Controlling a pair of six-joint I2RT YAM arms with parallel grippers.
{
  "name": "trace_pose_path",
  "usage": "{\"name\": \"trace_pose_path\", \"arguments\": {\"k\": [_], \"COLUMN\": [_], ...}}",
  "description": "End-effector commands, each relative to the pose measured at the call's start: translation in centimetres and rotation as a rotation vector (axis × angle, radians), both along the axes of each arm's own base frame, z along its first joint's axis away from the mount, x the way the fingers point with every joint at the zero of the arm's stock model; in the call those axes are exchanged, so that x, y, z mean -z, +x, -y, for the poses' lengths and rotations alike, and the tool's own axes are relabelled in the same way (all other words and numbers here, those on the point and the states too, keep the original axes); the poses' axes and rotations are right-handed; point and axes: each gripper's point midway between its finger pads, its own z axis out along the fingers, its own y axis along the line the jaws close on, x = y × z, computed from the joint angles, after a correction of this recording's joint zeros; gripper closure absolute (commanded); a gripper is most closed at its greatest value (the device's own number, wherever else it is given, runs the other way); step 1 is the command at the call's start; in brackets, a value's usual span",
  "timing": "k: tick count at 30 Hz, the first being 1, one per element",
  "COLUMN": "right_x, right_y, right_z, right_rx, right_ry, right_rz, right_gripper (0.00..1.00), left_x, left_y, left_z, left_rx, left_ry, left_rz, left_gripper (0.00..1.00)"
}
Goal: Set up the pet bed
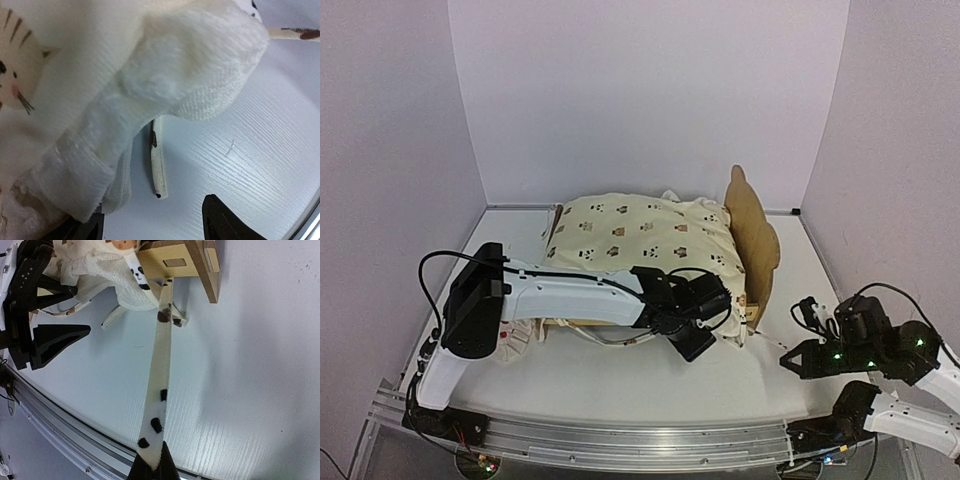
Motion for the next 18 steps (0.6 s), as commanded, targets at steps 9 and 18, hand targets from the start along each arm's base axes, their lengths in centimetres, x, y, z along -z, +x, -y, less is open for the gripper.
{"name": "trace_pose_path", "arguments": {"k": [9,18], "right_x": [0.2,2.1], "right_y": [0.0,0.7], "right_z": [1.4,0.9], "right_rx": [0.017,0.021], "right_ry": [-0.095,-0.157], "right_rz": [-0.006,-0.055], "right_gripper": [1.00,1.00], "left_x": [3.6,2.5], "left_y": [1.7,9.3], "left_z": [-0.1,-6.9], "left_rx": [-0.017,-0.191], "left_ry": [-0.042,-0.002], "left_rz": [-0.065,0.022], "left_gripper": [0.40,0.42]}}
